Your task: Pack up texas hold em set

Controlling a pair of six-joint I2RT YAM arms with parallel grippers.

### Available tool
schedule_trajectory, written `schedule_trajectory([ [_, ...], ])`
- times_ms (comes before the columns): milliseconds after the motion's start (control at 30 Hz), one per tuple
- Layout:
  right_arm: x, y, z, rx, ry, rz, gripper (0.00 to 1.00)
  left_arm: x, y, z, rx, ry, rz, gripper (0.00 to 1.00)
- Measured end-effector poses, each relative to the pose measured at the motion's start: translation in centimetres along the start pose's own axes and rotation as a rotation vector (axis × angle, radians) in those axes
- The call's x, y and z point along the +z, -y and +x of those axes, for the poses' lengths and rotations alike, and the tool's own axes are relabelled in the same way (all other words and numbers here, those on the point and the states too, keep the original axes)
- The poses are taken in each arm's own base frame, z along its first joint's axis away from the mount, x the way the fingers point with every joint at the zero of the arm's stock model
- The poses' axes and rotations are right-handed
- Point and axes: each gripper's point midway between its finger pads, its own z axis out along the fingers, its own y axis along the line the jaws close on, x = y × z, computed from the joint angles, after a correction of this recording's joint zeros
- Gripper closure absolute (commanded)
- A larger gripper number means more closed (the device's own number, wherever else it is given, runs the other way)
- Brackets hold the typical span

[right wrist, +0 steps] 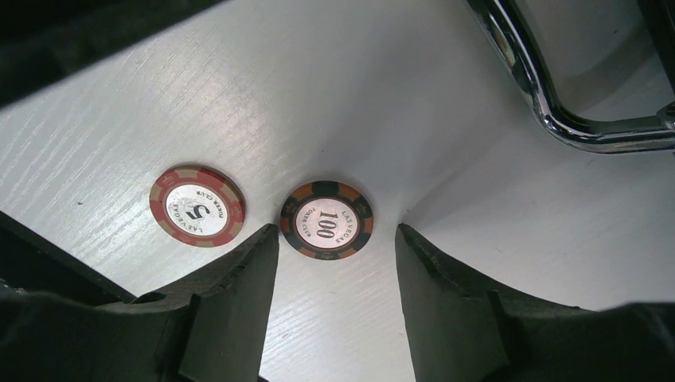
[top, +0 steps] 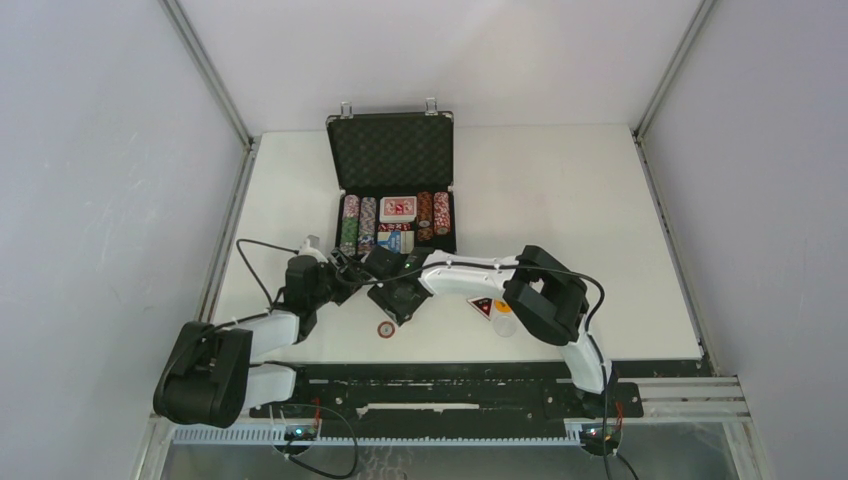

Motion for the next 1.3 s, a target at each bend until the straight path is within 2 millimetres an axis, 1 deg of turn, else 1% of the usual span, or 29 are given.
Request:
schedule_trajectory([
  [133, 0.06, -0.15, -0.21, 0.001, -0.002, -0.005, 0.39, -0.05, 0.0, 0.02, 0.0, -0.001, -0.001, 0.27],
  [233, 0.12, -0.19, -0.3, -0.001, -0.002, -0.004, 0.43, -0.06, -0.01, 0.01, -0.001, -0.001, -0.001, 0.27],
  [333, 0.16, -0.23, -0.37, -0.001, -0.002, -0.004, 0.43, -0.07, -0.02, 0.01, -0.001, -0.001, -0.002, 0.27],
  [433, 0.17, -0.26, -0.41, -0.002, -0.003, -0.004, 0.41, -0.07, -0.02, 0.01, -0.001, -0.001, -0.002, 0.27],
  [633, 0.21, -0.45, -0.38, -0.009, -0.007, 0.0, 0.41, -0.08, -0.03, 0.01, -0.002, -0.001, -0.002, 0.27],
  [833, 0.23, -0.46, -0.39, -0.012, -0.005, 0.006, 0.49, -0.08, -0.04, 0.02, -0.002, -0.002, -0.002, 0.27],
  [1067, 0.24, -0.45, -0.39, -0.01, -0.005, 0.006, 0.5, -0.12, -0.03, 0.02, -0.002, -0.002, -0.002, 0.27],
  [1300, 0.16, -0.37, -0.38, -0.009, 0.007, 0.007, 0.54, -0.12, -0.03, 0.03, -0.002, -0.002, -0.003, 0.27],
])
